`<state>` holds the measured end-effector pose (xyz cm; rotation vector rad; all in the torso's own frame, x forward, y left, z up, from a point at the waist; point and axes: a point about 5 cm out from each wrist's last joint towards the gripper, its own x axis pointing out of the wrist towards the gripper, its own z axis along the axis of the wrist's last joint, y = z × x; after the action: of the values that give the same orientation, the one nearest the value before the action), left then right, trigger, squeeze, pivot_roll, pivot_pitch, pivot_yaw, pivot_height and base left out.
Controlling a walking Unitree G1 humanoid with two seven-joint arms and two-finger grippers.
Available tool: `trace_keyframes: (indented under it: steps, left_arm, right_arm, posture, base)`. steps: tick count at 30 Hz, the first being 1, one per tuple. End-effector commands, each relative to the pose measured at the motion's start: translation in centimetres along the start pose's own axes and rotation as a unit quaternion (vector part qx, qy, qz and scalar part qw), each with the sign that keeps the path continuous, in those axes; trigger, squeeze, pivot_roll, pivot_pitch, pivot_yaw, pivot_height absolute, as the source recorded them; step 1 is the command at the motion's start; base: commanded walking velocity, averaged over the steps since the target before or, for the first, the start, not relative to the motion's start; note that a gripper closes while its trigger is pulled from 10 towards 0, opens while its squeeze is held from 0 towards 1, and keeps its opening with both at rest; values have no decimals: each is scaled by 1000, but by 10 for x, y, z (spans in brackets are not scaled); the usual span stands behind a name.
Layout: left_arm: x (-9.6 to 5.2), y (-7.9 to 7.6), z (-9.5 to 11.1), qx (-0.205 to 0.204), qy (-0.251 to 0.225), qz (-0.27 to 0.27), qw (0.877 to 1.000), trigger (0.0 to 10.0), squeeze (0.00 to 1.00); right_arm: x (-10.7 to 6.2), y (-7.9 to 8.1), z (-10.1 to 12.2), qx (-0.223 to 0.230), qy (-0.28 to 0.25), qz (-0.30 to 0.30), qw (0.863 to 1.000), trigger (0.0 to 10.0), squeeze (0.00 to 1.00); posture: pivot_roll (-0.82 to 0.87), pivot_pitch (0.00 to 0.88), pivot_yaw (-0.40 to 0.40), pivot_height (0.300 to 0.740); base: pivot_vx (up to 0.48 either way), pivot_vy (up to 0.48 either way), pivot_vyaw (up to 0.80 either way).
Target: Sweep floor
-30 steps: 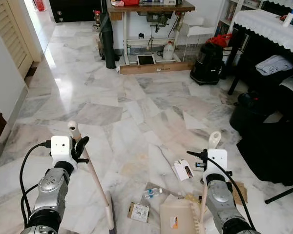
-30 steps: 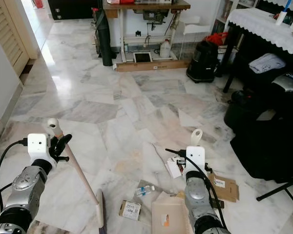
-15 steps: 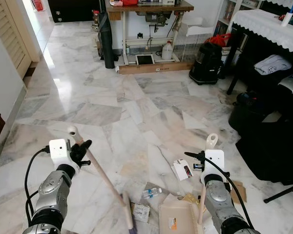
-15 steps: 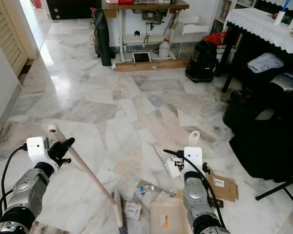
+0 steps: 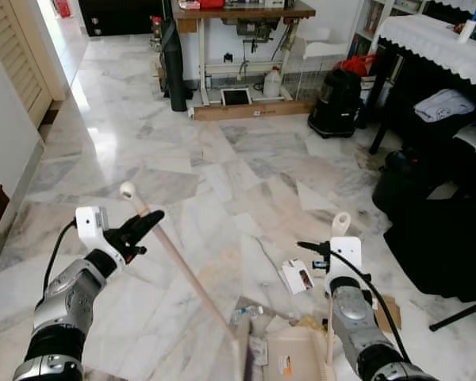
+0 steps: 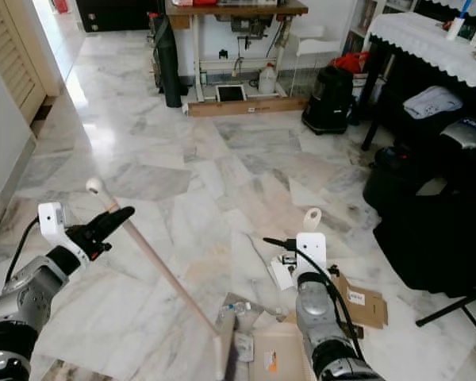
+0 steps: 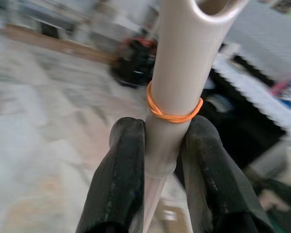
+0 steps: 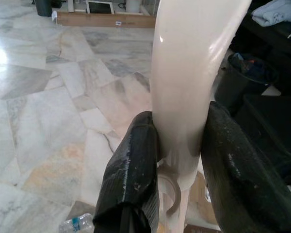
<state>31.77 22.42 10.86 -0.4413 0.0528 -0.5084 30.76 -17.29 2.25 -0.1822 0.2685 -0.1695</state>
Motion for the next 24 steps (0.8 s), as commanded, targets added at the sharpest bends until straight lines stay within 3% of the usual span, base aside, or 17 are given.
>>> trace_keyframes:
  steps: [1, 5, 12, 17, 24]
  left_arm:
    - [6, -12, 7, -13, -10, -47, 999, 10000, 0]
    - [3, -17, 18, -9, -21, -59, 998, 10000, 0]
    - [-4, -9, 47, 11, -92, 6, 996, 10000, 0]
    - [-16, 6, 72, 38, -177, 115, 977, 10000, 0]
    - [-28, 18, 76, 114, -194, 224, 948, 10000, 0]
  right_arm:
    - [2, 3, 1, 1, 8, 4, 1000, 10000, 0]
    - [3, 3, 2, 5, 10, 1, 1000, 10000, 0]
    - [4, 4, 3, 13, 16, -2, 1000, 10000, 0]
    - [5, 5, 6, 15, 13, 1, 1000, 10000, 0]
    - [8, 5, 21, 40, -31, 8, 999, 10000, 0]
  posture:
    - [121, 0, -40, 740]
    - [131, 0, -37, 740]
    - [154, 0, -37, 740]
    - [162, 0, -43, 740]
    - [156, 0, -46, 740]
  base:
    - [0, 0, 0]
    - [0, 0, 0]
    - [0, 0, 0]
    - [0, 0, 0]
    - [0, 0, 0]
